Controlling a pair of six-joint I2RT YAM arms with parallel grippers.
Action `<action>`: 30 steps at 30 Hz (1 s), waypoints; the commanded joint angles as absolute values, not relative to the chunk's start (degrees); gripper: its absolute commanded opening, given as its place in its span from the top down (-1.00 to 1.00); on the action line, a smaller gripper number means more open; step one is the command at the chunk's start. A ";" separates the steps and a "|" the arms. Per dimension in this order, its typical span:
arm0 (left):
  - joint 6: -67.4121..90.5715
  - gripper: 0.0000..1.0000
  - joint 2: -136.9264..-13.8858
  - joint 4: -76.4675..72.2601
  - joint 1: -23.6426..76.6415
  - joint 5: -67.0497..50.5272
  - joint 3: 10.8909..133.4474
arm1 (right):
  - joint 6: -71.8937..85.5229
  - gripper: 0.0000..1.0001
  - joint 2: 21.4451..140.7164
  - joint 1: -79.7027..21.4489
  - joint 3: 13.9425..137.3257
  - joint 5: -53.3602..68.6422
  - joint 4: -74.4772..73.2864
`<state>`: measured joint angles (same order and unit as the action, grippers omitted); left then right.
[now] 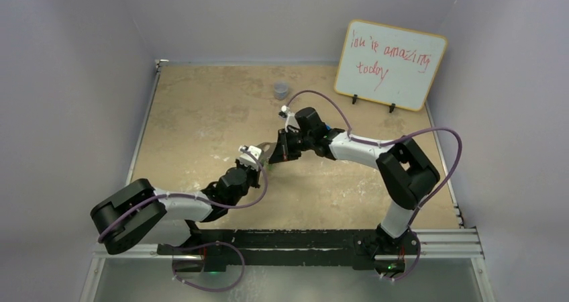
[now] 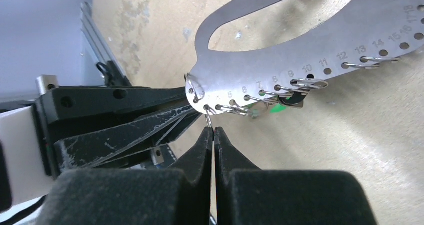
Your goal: Remove the keys from the keyring
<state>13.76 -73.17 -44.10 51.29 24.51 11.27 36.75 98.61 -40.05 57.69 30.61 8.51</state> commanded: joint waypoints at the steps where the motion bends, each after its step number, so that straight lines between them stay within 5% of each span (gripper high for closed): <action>1: 8.36 1.00 -74.17 -46.49 50.63 21.76 13.45 | 27.49 1.00 101.58 -39.84 62.93 33.77 0.60; 30: 16.29 1.00 -76.50 -52.37 49.55 13.47 13.04 | 13.47 1.00 111.16 -47.79 72.90 27.52 -13.72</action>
